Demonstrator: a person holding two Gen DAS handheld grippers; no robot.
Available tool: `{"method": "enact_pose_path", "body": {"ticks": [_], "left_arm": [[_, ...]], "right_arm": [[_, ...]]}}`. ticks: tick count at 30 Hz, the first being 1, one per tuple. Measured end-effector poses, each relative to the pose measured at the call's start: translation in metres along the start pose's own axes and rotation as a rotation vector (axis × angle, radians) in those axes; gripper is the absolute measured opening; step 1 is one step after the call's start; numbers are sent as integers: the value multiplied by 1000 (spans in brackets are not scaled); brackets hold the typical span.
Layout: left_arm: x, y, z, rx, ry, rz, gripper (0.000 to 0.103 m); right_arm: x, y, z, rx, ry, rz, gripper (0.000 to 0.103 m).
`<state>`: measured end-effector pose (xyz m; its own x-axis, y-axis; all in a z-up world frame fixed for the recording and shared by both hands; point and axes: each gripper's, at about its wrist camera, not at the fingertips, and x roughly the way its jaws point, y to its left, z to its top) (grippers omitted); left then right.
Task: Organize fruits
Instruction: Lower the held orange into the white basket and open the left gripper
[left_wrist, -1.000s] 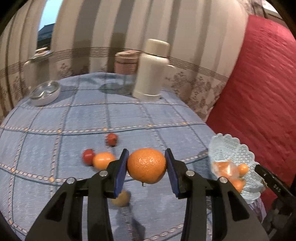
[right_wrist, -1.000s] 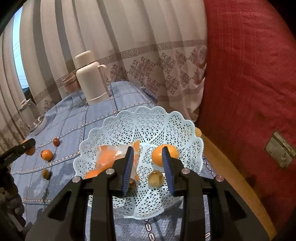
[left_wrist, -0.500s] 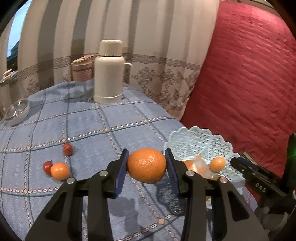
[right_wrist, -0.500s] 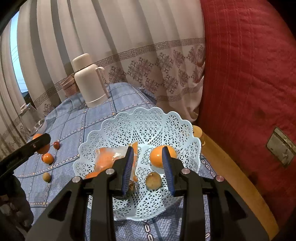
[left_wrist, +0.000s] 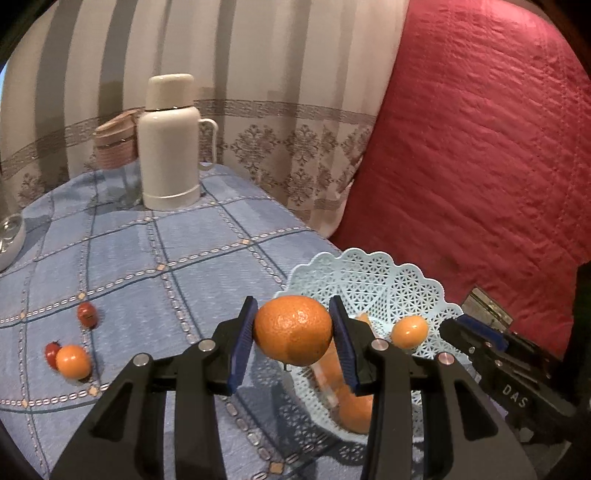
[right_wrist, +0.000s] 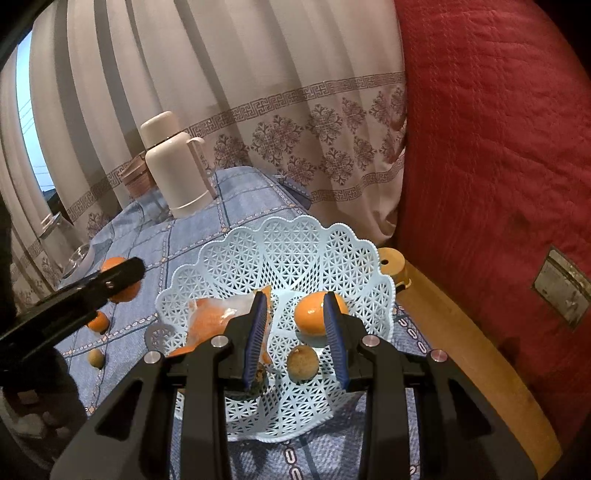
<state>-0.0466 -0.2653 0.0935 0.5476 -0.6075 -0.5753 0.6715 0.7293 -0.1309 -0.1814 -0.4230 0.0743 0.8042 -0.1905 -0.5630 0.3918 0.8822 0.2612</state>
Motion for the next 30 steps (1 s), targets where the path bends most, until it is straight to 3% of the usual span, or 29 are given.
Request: {"method": "enact_pose_path", "body": {"ticks": [14, 17, 27, 30], "left_arm": [[33, -2, -7, -29, 72, -65, 42], [30, 1, -7, -34, 62, -59, 52], [16, 15, -2, -69, 32, -36, 55], [12, 21, -2, -89, 28, -23, 65]], "right_arm": [[0, -1, -1, -1, 4, 6, 33], [0, 0, -3, -2, 5, 6, 33], [0, 2, -2, -3, 3, 9, 33], [-1, 3, -2, -3, 1, 11, 33]]}}
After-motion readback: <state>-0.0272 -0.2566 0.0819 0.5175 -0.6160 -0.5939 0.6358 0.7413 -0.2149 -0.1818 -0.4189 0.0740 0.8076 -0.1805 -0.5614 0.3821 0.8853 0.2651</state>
